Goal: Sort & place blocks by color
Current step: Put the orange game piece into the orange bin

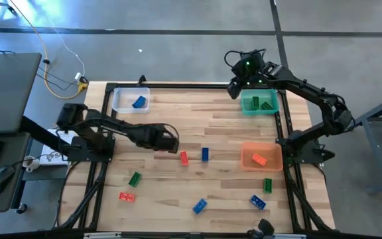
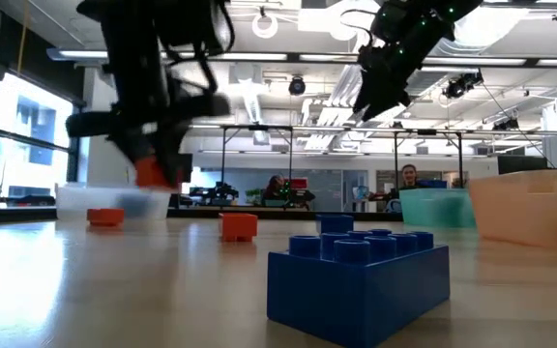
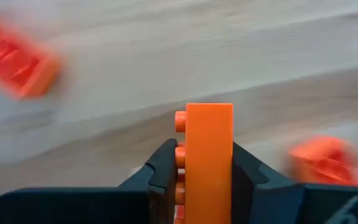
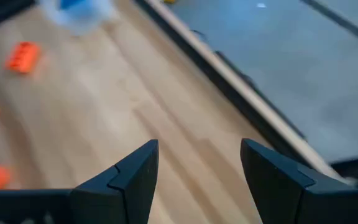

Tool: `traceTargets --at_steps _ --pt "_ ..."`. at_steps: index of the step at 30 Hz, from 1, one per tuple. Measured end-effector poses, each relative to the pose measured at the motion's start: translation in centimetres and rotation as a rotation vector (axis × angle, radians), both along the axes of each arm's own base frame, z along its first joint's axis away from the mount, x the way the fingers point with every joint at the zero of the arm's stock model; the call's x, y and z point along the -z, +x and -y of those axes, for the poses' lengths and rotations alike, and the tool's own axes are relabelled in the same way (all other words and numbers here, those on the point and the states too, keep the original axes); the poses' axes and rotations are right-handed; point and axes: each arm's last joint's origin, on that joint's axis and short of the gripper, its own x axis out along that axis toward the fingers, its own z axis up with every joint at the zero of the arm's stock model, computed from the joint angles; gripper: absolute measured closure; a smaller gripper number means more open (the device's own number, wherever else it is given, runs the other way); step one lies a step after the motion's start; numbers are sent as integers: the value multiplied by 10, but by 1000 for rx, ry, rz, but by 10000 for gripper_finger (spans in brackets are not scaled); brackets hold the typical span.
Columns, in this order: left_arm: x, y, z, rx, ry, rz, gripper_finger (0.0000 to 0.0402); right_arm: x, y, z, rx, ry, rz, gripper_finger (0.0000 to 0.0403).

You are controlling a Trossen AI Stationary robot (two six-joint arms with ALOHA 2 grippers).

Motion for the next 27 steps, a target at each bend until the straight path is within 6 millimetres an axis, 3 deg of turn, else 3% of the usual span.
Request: traceTargets --at_steps 11,27 --pt "-66 6 -32 455 251 327 337 -9 31 -31 -258 99 201 188" --pt "-133 -10 -90 657 544 742 337 -37 69 -73 -494 94 516 188"
